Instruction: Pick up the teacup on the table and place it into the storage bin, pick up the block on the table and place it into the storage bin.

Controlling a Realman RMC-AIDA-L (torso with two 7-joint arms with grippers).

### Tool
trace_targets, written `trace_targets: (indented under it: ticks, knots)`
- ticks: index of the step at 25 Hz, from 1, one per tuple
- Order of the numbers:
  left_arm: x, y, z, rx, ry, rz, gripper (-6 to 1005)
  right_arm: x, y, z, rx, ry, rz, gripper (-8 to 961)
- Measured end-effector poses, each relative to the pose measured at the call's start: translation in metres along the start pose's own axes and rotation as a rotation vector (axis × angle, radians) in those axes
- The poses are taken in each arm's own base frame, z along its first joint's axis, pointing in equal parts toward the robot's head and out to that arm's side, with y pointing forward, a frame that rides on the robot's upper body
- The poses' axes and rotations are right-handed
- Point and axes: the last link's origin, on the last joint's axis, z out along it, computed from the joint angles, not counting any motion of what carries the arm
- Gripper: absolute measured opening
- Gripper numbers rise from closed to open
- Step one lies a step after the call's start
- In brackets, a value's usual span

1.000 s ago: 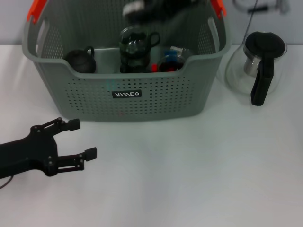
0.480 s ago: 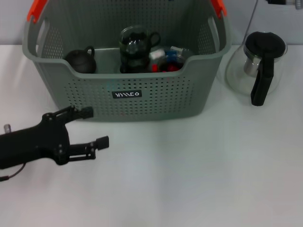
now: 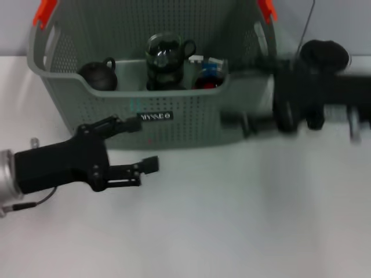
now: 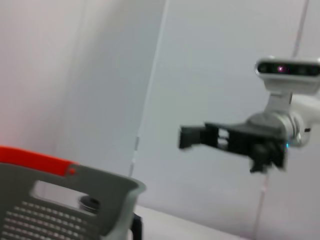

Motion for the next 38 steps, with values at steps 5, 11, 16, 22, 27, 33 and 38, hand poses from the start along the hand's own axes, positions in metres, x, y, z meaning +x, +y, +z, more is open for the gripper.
trace_targets:
  ticks: [5,11,16,22,27,33,38]
  knots:
    - [-0.007,-0.001,0.012,-0.024,-0.073,0.003,947,0.057,0.027,-0.007,0.011,0.007,0.016,945]
    - [-0.019,-0.004,0.022,-0.010,-0.138,-0.009,947,0.092,0.034,0.000,0.027,0.143,0.076,944]
    - [-0.028,-0.004,0.024,0.007,-0.178,-0.026,947,0.100,0.033,0.005,0.027,0.189,0.083,943]
    - [-0.030,-0.004,0.022,0.016,-0.178,-0.032,947,0.100,0.031,0.005,0.031,0.196,0.084,942]
    - [-0.030,-0.005,0.022,0.018,-0.177,-0.031,947,0.100,0.030,0.004,0.036,0.193,0.084,942]
    - [-0.029,-0.005,0.022,0.014,-0.175,-0.029,947,0.099,0.029,0.005,0.035,0.191,0.081,942]
    - [-0.029,-0.004,0.022,0.014,-0.174,-0.031,947,0.096,0.028,0.005,0.035,0.181,0.075,942]
